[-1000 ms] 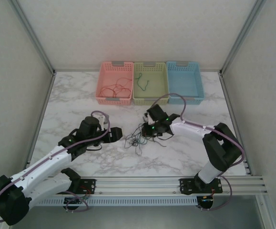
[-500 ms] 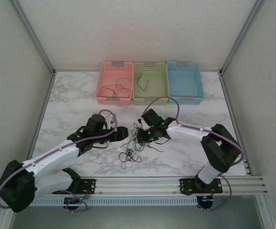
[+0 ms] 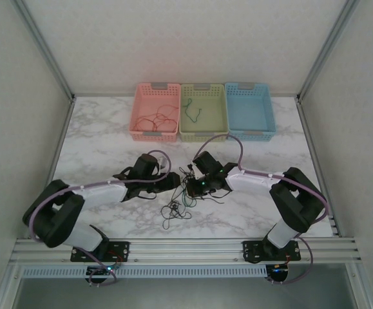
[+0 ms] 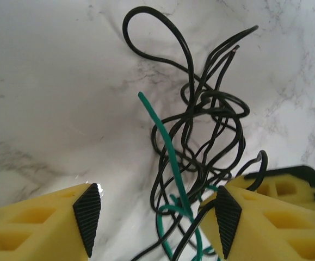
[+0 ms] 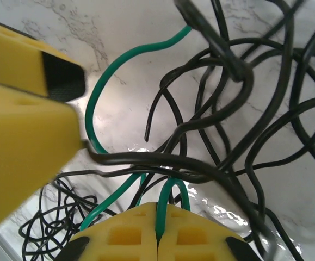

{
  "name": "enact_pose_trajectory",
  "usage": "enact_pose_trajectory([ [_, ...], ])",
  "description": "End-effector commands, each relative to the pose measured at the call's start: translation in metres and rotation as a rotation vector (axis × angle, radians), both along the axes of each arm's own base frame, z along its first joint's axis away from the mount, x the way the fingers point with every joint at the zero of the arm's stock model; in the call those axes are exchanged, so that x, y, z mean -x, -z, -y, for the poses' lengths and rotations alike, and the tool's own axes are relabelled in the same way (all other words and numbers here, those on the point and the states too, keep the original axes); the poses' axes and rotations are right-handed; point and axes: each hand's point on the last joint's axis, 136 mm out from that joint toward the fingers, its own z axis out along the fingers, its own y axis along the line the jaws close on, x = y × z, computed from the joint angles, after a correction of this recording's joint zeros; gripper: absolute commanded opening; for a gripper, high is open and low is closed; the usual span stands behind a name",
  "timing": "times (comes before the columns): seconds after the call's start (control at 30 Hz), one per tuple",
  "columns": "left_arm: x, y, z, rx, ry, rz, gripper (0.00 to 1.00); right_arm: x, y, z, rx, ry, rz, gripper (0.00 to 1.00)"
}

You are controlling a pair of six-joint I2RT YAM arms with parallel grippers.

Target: Untangle the cables

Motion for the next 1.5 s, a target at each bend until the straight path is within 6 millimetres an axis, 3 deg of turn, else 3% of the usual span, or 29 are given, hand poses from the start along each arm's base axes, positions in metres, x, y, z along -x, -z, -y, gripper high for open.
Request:
enact_pose_trajectory([
  [0.0, -0.009, -0.016, 0.023, 0.074, 0.014, 0.03, 0.59, 0.002, 0.003, 0.0, -0.011, -0.009, 0.0, 0.04],
  [0.33, -0.009, 0.001, 0.025, 0.051, 0.023, -0.004, 0.35, 0.0, 0.005, 0.002, -0.001, -0.004, 0.006, 0.03],
  [0.73, -0.006, -0.01, 0.01, -0.012, 0.015, 0.036, 0.0, -0.009, -0.006, 0.008, -0.004, 0.021, 0.043, 0.02],
  [0.83, -0.008, -0.024, -0.008, -0.073, -0.005, 0.084, 0.0, -0.013, -0.009, 0.018, 0.001, 0.049, 0.058, 0.01],
  [1.0, -0.014, -0.056, -0.06, -0.17, -0.095, 0.165, 0.0, -0.026, -0.012, 0.045, -0.004, 0.123, 0.066, 0.01],
  [1.17, -0.011, -0.087, -0.102, -0.173, -0.185, 0.214, 0.0, -0.031, -0.018, 0.059, -0.049, 0.163, 0.058, 0.01],
  [1.47, 0.0, -0.114, -0.141, -0.239, -0.263, 0.289, 0.0, -0.047, -0.017, 0.087, -0.07, 0.282, 0.042, 0.0],
])
